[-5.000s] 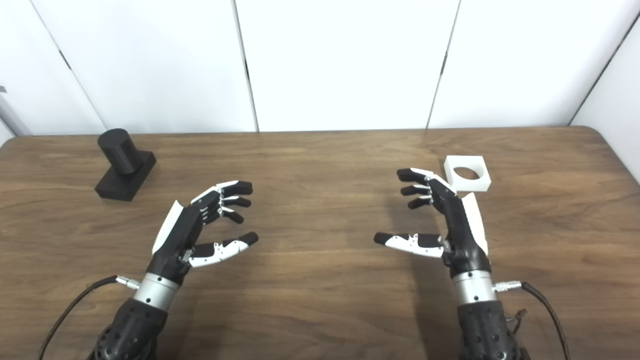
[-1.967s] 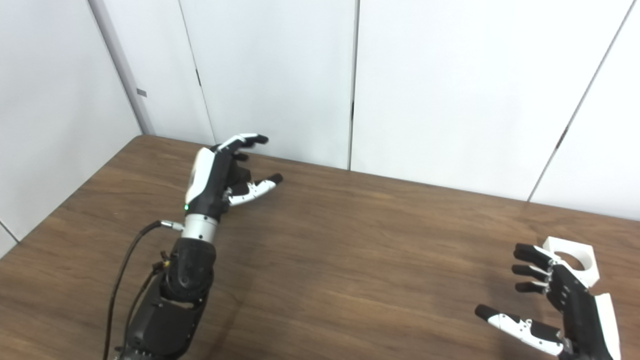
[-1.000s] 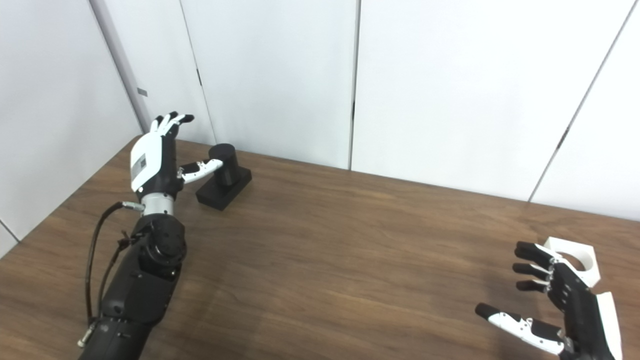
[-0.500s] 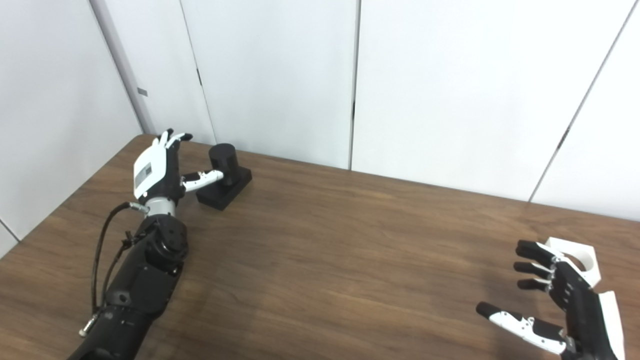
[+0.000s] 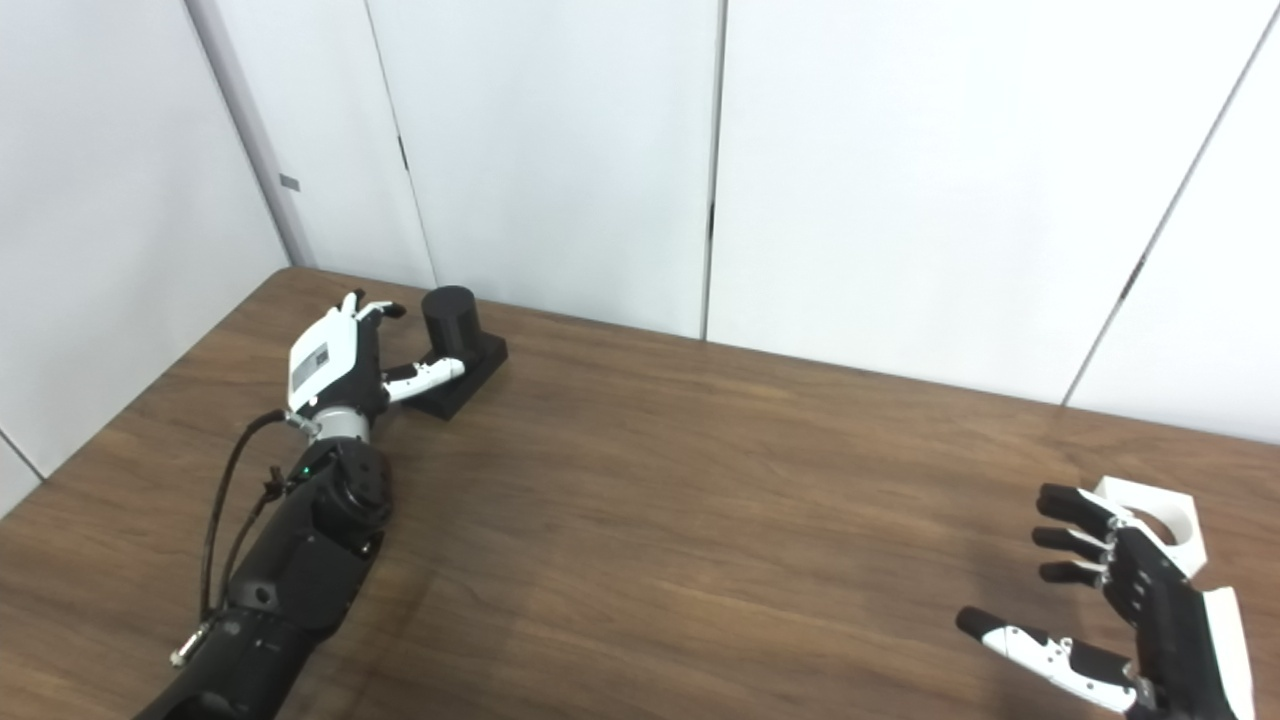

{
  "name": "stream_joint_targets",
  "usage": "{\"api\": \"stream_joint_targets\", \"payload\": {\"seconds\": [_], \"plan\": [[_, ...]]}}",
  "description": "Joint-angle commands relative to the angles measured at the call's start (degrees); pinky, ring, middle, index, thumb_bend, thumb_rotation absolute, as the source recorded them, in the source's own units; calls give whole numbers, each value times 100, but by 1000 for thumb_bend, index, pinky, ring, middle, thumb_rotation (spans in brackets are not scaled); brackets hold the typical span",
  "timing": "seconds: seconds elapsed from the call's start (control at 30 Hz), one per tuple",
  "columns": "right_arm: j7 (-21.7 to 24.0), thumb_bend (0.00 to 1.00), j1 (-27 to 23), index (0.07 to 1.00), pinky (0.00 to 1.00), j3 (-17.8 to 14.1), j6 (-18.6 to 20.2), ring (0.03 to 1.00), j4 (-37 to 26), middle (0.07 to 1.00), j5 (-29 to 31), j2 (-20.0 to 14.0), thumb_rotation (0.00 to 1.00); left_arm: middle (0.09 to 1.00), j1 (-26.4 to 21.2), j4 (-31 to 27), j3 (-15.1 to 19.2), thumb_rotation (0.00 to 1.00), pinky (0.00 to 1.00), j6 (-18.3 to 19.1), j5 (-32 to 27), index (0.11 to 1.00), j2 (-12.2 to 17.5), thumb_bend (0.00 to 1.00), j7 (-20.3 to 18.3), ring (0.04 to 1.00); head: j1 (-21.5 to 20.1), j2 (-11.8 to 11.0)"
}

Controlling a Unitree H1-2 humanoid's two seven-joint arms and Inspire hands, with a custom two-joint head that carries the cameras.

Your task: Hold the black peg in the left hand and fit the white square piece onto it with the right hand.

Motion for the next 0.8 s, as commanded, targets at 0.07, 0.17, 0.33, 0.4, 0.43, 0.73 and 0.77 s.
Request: {"api": "stream_joint_targets", "payload": {"seconds": [0.07, 0.17, 0.33, 0.4, 0.43, 0.73, 0.77], "plan": [[4, 535, -112, 724, 581, -35, -5, 685, -241, 739, -29, -17, 0, 1000, -293, -187, -18, 568, 951, 161, 93, 794, 184, 1000, -6, 1000, 6, 1], [1, 535, -111, 725, 578, -32, -29, 682, -236, 739, -45, -25, 0, 1000, -272, -187, -43, 560, 944, 174, 100, 787, 161, 1000, 42, 1000, 6, 1], [-10, 537, -113, 727, 583, -43, -89, 685, -208, 742, -33, -29, 0, 1000, -318, -45, -196, 575, 910, 251, 324, 790, 214, 1000, -93, 1000, 6, 4], [-12, 538, -117, 727, 566, -37, -73, 680, -222, 742, -42, -22, 0, 1000, -358, 47, -285, 545, 897, 264, 475, 779, 254, 1000, -178, 1000, 0, 8], [-8, 537, -118, 726, 567, -34, -36, 681, -251, 743, -49, -15, 0, 1000, -379, 100, -329, 535, 895, 264, 576, 775, 276, 1000, -233, 1000, -7, 12], [-24, 529, -95, 723, 559, -53, -1, 678, -305, 741, -49, -22, 0, 995, -494, 349, -275, 521, 928, 264, 1289, 763, 282, 1000, -649, 1000, -22, 46], [-28, 527, -93, 722, 559, -59, -9, 679, -310, 741, -48, -22, 0, 994, -500, 354, -265, 518, 923, 265, 1338, 761, 289, 1000, -687, 1000, -31, 54]]}}
